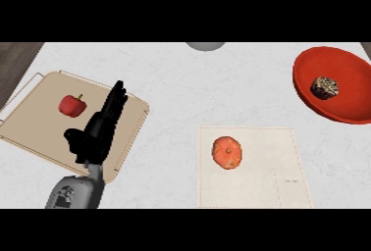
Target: Pick the cupcake from the placemat and place it in the bowl
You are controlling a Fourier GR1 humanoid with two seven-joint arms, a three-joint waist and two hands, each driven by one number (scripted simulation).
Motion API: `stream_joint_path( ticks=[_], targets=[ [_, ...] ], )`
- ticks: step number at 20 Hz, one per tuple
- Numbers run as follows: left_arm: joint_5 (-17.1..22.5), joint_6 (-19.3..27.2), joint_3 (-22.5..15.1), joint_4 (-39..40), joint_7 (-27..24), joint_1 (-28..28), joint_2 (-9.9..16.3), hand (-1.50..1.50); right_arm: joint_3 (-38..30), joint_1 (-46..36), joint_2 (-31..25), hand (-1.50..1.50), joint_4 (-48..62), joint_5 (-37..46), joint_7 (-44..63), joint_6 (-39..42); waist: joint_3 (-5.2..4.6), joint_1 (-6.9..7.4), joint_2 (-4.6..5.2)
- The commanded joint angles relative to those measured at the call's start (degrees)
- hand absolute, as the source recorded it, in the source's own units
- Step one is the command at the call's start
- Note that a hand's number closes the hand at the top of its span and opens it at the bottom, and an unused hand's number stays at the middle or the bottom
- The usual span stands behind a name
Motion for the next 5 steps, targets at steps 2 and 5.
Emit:
stream_joint_path(
  ticks=[2,5],
  targets=[
    [0.0,-0.1,-0.4,-0.8,1.1,-0.1,-0.1,0.0,0.1,4.0,-0.5,-1.5,-1.3,-0.6,-8.8,11.1,0.09,0.12,0.05],
    [1.8,-1.6,1.4,-0.4,-0.3,0.6,1.2,0.0,0.2,5.5,-0.6,-1.5,-2.4,-1.2,-8.9,11.4,0.09,0.4,0.18]
  ],
)
